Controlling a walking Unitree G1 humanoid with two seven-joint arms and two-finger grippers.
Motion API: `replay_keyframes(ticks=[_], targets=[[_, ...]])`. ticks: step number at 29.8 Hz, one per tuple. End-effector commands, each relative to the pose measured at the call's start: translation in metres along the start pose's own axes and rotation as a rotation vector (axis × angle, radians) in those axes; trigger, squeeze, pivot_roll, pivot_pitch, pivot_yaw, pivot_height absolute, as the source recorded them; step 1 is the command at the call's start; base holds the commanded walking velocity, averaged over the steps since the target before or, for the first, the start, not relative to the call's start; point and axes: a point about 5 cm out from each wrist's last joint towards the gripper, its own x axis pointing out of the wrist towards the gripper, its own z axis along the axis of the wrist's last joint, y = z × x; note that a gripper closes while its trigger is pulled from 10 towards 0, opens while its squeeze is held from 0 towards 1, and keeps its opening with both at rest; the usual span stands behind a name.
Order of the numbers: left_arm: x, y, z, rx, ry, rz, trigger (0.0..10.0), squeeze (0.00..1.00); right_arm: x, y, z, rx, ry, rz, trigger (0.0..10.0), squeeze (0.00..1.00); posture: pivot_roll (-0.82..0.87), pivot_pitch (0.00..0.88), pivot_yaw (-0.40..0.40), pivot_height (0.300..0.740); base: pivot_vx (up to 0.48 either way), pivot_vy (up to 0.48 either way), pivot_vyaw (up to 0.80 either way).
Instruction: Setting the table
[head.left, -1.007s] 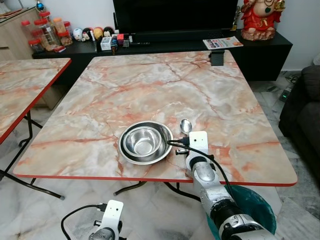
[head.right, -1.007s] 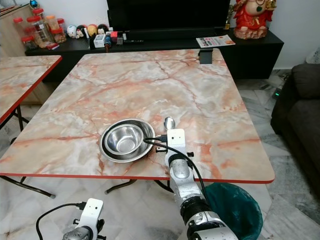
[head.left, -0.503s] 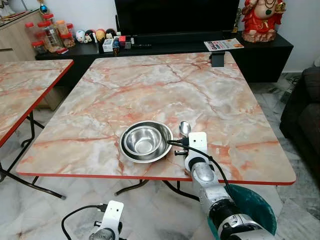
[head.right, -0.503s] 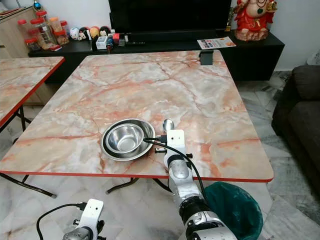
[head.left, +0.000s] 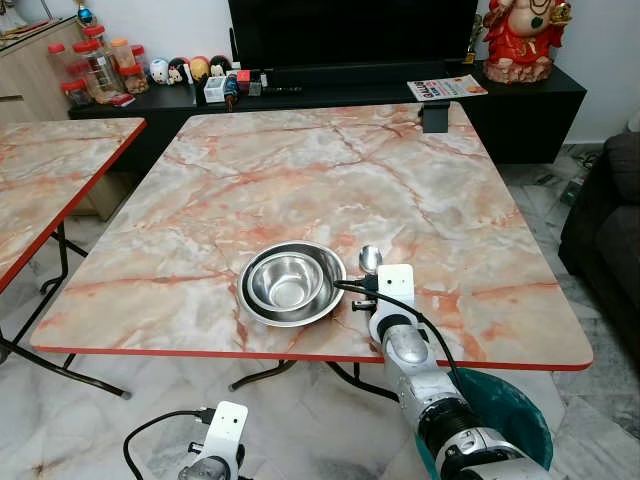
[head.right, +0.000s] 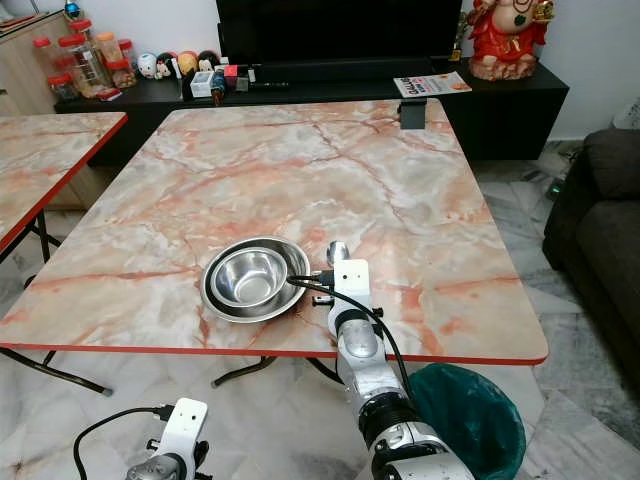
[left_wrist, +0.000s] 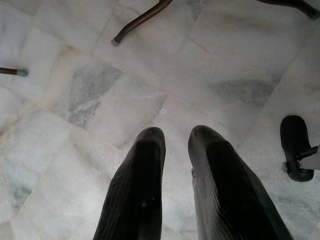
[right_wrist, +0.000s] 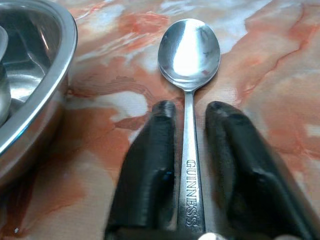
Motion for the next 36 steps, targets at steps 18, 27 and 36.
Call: replay_keyframes(ticks=[18, 27, 36], targets=[[-0.001, 0.005, -0.005, 0.011, 0.019, 0.007, 10.0, 0.00, 0.001, 0.006, 0.030, 0.076, -0.191, 0.026, 10.0, 0.00, -0.07, 0.000, 0.087, 0.740, 0.000, 0.000, 0.00], [0.000, 0.005, 0.000, -0.012, -0.008, 0.011, 10.0, 0.00, -0.004, 0.010, 0.050, 0.034, -0.361, 0.044, 10.0, 0.00, -0.07, 0.000, 0.087, 0.740, 0.000, 0.000, 0.00], [0.000, 0.007, 0.003, -0.040, -0.024, 0.004, 10.0, 0.00, -0.005, 0.011, 0.057, 0.039, -0.413, 0.048, 10.0, 0.00, -0.07, 0.000, 0.093, 0.740, 0.000, 0.160, 0.00]])
